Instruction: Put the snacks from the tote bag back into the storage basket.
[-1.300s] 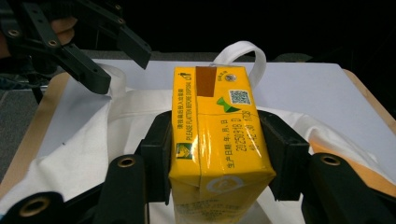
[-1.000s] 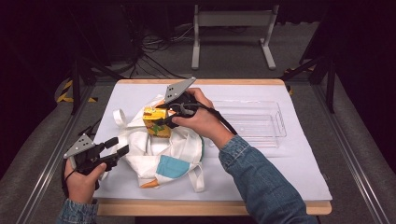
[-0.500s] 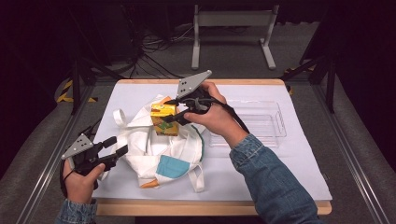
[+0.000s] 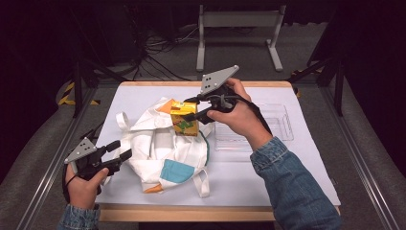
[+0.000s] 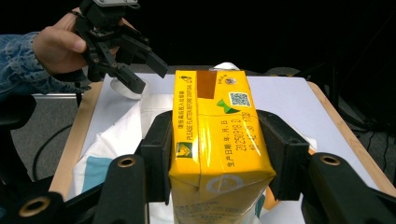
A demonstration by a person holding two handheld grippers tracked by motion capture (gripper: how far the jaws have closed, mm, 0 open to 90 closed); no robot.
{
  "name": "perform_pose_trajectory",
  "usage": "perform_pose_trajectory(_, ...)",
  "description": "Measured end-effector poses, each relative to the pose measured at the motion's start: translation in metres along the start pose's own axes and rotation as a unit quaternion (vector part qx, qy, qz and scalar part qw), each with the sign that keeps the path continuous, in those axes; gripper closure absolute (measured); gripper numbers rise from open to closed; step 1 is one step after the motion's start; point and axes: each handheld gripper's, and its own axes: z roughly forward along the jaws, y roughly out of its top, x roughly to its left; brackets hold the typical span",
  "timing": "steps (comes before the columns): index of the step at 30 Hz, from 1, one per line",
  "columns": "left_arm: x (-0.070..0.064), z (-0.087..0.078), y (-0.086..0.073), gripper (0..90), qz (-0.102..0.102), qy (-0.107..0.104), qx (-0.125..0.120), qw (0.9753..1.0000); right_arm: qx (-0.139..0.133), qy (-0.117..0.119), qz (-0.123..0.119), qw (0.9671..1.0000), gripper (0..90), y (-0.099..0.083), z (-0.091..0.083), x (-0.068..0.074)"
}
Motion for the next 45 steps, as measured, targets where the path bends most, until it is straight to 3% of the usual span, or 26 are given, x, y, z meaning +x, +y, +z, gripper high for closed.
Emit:
perform_pose_trajectory(15,0.000,0.000,-0.001,38.2,-0.004,0.005,0.002,1.0000,0.005,-0.035,0.022,0.9991,51.2,-0.018,-0.051,-0.015)
perform_pose_trajectory(25,0.000,0.000,0.000,34.8,-0.004,0.005,-0.002,1.0000,0.007,-0.062,0.036,0.9974,51.2,-0.040,-0.078,-0.027)
perform_pose_trajectory(37,-0.001,0.001,0.000,34.9,0.005,0.001,0.000,1.0000,0.001,-0.073,0.032,0.9968,51.2,-0.063,-0.097,-0.035)
perform_pose_trajectory(45,-0.001,0.002,-0.001,35.6,0.007,0.001,0.003,1.0000,0.006,-0.072,0.038,0.9967,51.2,-0.078,-0.098,-0.042)
